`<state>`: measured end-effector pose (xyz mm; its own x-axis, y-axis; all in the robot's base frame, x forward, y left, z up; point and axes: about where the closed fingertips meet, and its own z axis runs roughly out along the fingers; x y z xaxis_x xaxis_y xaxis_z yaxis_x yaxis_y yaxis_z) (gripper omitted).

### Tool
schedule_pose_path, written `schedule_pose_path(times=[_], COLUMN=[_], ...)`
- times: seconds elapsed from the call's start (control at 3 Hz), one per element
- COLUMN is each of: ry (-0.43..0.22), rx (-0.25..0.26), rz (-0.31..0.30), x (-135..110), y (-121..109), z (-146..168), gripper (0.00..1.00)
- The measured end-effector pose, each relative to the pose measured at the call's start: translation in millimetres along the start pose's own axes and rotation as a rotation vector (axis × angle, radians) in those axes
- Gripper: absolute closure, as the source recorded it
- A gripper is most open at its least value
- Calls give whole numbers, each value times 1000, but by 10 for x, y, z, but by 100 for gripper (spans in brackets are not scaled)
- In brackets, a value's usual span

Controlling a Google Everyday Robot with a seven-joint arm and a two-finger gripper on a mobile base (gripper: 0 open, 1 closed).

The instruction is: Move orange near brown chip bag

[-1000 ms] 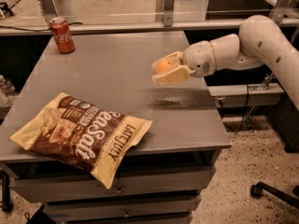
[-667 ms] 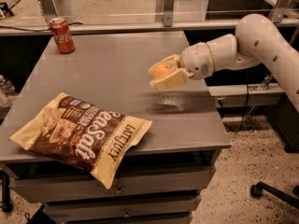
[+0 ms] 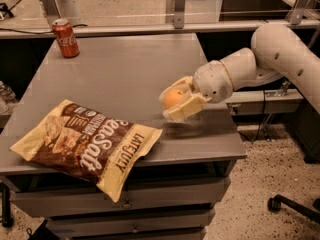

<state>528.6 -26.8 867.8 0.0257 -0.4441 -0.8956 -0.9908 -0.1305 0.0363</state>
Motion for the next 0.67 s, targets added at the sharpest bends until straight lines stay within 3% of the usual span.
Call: schedule_pose_path(times=[0.67], ry=[85], rx=[-30], rz=[-24], x=[211], y=[355], z=[-30], gripper=[100])
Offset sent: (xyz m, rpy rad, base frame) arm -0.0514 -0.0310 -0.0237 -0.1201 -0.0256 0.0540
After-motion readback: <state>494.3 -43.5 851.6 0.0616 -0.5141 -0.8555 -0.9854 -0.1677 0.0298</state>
